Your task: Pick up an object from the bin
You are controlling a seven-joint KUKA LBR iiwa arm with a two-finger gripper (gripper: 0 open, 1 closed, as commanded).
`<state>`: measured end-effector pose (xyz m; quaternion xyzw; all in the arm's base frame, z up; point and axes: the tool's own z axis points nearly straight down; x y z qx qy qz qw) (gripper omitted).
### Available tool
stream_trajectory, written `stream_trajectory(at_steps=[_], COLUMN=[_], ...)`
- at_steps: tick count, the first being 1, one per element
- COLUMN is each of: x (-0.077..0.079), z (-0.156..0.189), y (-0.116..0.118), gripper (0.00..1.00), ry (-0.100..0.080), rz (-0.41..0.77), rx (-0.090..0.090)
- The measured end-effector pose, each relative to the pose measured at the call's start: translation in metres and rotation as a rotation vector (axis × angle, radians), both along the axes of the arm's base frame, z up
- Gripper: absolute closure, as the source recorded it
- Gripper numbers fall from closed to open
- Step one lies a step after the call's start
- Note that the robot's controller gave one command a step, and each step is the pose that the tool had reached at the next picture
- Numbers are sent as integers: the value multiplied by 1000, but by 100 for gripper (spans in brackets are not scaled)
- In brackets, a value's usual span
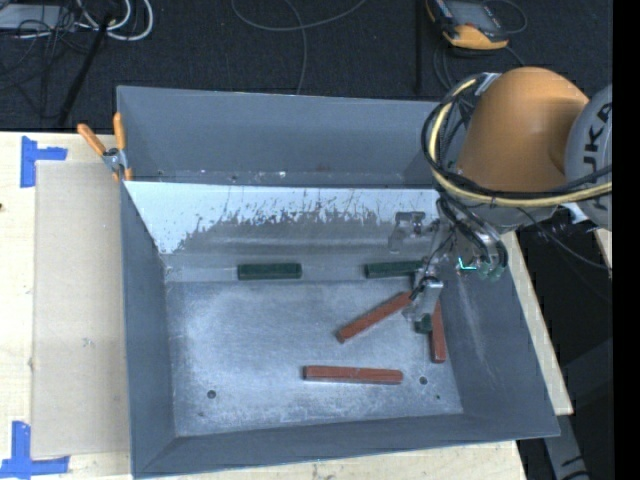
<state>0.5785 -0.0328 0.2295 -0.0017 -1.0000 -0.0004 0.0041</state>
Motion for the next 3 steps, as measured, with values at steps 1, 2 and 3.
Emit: stream_trajectory(at_steps=[1, 2, 3], x=[25, 27, 36], z=[-153, -148, 28], y=[-5, -6, -15], gripper=[0, 100, 100], ry=[-1, -8, -19], rz=[181, 180, 98], rx=[1, 0, -1])
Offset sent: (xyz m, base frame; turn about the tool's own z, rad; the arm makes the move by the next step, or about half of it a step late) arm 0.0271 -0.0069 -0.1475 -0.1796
